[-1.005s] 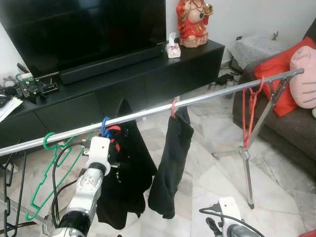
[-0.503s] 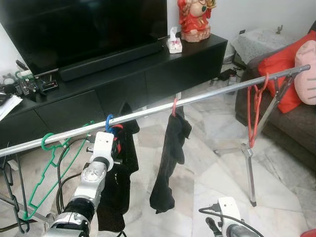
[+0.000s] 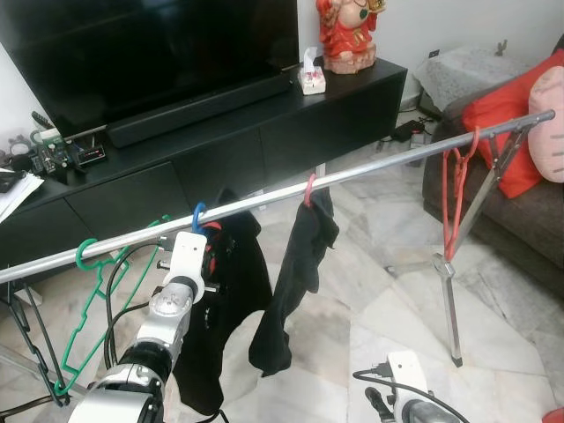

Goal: Hang hanger

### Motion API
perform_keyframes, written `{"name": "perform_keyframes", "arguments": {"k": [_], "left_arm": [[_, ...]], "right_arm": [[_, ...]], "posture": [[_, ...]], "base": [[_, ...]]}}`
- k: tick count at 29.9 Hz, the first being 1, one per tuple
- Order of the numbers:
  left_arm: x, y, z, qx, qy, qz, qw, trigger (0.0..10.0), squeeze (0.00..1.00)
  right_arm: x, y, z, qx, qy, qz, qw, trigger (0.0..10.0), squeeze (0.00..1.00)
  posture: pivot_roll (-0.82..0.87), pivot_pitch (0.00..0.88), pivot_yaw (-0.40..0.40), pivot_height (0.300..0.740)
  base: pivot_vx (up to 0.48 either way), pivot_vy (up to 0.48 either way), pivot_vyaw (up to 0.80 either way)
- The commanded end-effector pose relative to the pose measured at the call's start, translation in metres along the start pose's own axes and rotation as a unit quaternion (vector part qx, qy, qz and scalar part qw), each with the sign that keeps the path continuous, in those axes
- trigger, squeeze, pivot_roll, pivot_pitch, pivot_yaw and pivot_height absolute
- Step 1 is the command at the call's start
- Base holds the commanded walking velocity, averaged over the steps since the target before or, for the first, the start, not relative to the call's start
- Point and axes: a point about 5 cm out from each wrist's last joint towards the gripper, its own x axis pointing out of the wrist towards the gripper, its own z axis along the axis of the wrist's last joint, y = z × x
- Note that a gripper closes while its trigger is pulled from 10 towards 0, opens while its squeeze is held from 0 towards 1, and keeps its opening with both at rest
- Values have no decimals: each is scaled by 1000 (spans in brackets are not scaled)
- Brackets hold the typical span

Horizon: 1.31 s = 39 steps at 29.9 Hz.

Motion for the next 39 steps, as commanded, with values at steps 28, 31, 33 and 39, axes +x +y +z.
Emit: {"name": "perform_keyframes", "arguments": {"k": [28, 31, 33, 39], "left_arm": [[-12, 14, -10, -22, -24, 24, 999, 10000, 1000], [-12, 14, -10, -22, -26, 23, 999, 10000, 1000], [-13, 14, -10, -23, -28, 23, 999, 10000, 1000], [-34, 18, -7, -33, -91, 17, 995, 10000, 1000]], "right_arm": [[0, 1, 1, 5, 2, 3, 1000, 10000, 0], [0, 1, 1, 5, 2, 3, 1000, 10000, 0], [0, 1, 1, 5, 2, 3, 1000, 10000, 0], [0, -2, 1, -1, 3, 3, 1000, 10000, 0]], "posture": [[-117, 0, 116, 740], [-117, 0, 116, 740], [-116, 0, 115, 740], [-105, 0, 99, 740]], "base": [[0, 0, 0], [0, 0, 0], [0, 0, 0], [0, 0, 0]]}}
